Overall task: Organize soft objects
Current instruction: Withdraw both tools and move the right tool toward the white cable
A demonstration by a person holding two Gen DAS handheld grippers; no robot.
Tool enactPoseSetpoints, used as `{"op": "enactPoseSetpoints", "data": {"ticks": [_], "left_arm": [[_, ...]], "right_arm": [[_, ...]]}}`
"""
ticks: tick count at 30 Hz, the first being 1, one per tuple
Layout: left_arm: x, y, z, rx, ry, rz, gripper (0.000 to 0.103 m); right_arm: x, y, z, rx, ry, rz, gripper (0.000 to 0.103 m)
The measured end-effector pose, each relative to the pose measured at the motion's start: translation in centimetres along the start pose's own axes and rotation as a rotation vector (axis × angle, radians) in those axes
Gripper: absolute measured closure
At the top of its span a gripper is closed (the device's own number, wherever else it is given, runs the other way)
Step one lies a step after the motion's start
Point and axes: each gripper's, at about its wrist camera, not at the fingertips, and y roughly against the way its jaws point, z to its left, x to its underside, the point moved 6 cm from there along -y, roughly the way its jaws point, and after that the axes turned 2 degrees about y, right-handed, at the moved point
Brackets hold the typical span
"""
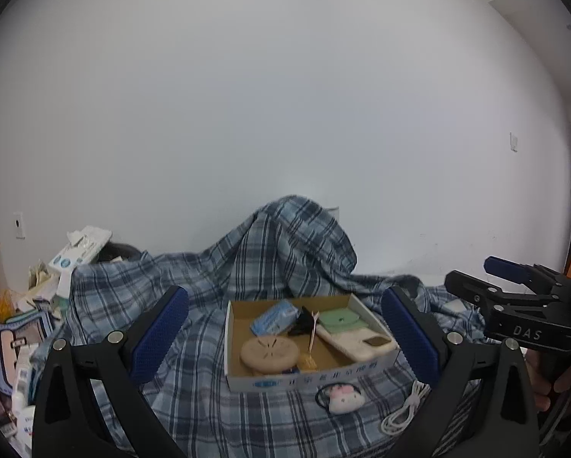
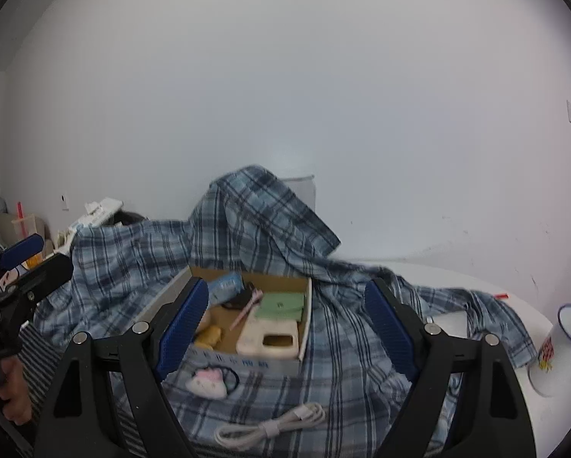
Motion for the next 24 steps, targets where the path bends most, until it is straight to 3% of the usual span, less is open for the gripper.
{"op": "enactPoseSetpoints", "data": {"ticks": [7,15,24], "left_arm": [[3.3,-1.9,-0.3,0.010,-0.020,0.097,0.001],[5.9,-4.1,-0.3,0.020,-0.022,0.186,0.001],[6.1,-4.3,-0.3,0.017,-0.019,0.189,0.001]], "right_arm": [[3.7,-2.2,-1.6,0.002,-0.061,0.111,0.020],[5.6,-3.8,-1.9,-0.011,-0.062,0.183,0.020],[5.8,-4.0,-1.5,-0.017,-0.046,0.204,0.020]]}}
